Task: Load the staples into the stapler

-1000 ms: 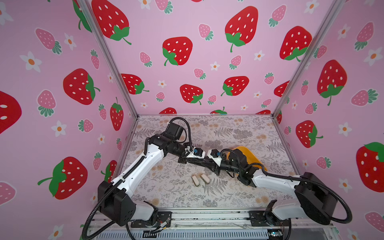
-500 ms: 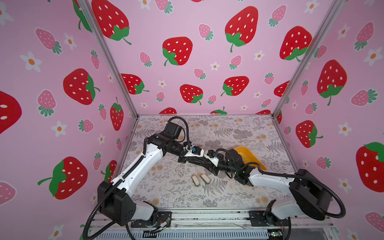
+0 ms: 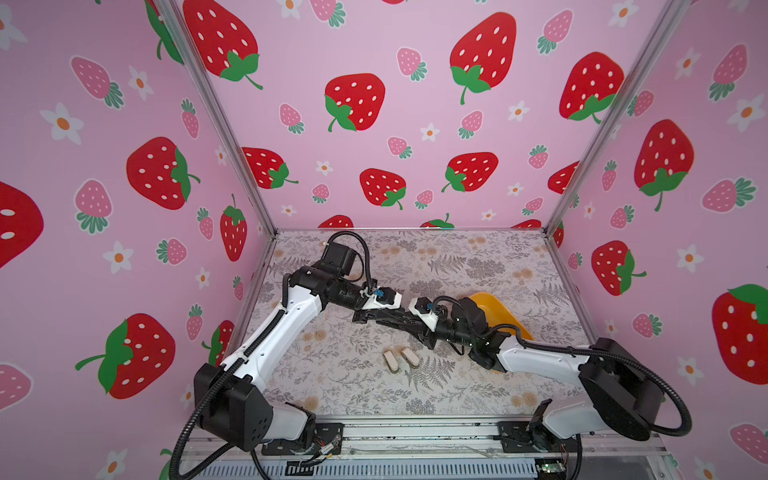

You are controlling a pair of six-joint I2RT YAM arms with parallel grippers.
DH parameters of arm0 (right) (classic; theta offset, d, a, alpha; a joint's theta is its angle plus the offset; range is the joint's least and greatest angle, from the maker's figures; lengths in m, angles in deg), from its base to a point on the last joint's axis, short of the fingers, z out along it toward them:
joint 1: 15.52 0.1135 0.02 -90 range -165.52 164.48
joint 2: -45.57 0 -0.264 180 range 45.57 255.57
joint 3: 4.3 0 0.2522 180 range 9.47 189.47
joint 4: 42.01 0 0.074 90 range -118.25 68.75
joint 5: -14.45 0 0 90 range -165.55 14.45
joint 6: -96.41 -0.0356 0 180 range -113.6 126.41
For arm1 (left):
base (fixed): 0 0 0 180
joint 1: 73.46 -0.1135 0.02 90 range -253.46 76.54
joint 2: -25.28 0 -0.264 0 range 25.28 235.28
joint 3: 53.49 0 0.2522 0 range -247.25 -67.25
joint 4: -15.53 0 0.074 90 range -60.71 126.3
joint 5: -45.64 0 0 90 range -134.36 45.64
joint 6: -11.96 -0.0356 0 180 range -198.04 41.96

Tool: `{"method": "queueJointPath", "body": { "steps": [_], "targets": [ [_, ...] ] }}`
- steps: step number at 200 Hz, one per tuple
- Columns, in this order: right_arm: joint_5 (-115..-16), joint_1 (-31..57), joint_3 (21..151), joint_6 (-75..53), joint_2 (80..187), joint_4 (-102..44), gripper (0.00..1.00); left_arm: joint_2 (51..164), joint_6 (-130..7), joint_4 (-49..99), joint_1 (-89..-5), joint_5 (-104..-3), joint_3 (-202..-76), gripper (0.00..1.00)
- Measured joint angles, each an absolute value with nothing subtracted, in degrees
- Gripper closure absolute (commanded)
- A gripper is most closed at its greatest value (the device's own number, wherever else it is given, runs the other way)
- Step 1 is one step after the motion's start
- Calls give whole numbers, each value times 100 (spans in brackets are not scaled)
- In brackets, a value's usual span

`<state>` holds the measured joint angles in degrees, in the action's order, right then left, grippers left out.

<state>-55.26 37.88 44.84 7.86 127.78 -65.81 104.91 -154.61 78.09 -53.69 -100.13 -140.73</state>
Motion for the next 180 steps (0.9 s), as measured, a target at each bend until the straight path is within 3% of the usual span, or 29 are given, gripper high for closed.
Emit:
{"method": "queueJointPath", "body": {
  "steps": [114, 180],
  "targets": [
    [-5508, 3723, 4266, 583, 12391, -7230, 76, 10017, -14644, 6804, -6457, -11554, -13415, 100],
    [-5545, 3701, 4276, 500, 12284, -7272, 79, 9816, -13516, 5903, -7236, -12422, -13340, 100]
  ]
}}
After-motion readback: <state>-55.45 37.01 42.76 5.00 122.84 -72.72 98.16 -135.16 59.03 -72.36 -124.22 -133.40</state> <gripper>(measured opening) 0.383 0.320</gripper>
